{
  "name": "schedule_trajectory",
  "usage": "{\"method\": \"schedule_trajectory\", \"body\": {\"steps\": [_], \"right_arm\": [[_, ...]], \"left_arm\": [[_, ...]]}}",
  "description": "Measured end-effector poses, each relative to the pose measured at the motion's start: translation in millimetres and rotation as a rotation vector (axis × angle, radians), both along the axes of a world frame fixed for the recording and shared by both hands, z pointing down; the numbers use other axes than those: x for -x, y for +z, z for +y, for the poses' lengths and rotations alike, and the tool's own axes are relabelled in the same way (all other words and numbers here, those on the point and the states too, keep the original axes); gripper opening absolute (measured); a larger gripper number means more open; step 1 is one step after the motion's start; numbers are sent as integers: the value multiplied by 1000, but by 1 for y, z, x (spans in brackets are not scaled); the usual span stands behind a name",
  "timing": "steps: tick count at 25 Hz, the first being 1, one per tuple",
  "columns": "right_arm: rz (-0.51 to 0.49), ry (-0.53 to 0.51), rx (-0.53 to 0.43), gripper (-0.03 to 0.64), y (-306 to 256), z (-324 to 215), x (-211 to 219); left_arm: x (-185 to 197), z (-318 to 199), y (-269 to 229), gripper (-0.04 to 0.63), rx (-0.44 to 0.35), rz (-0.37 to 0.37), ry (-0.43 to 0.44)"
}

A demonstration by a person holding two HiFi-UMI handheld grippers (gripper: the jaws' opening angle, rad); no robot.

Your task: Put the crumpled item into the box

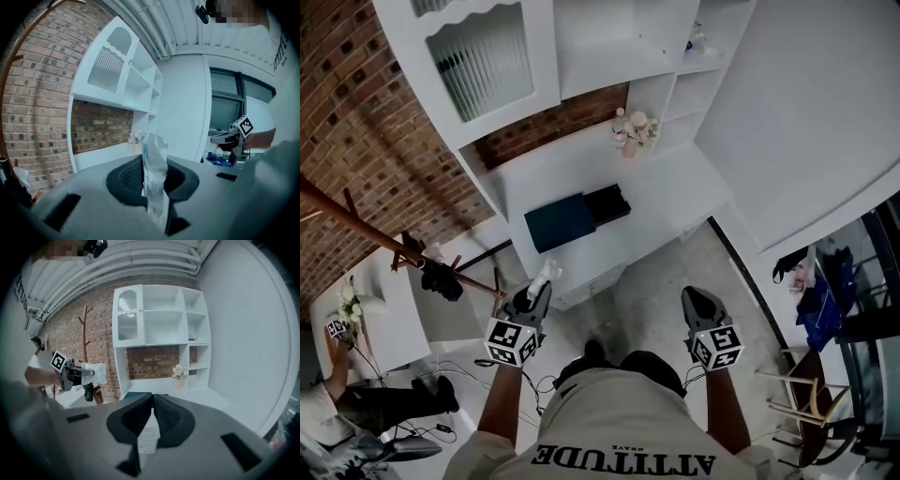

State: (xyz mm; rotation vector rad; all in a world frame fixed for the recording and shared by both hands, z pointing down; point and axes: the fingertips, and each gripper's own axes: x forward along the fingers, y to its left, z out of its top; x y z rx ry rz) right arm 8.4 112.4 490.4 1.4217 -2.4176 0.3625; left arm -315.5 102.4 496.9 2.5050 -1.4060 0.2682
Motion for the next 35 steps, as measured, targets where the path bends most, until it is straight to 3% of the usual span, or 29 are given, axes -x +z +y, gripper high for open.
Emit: {"method": "schedule_trajectory", "body": {"steps": [14, 20, 35], "right_arm": [[-12, -10, 29, 35, 15, -57, -10], [-32, -89, 62, 35, 32, -112, -12], [-35, -322, 107, 35, 61, -246, -45]], "left_arm": [[-20, -44, 16, 72, 55, 1, -3], [-37, -78, 27, 72, 107, 31, -65], [-105, -183, 40, 73, 193, 6, -180]]}}
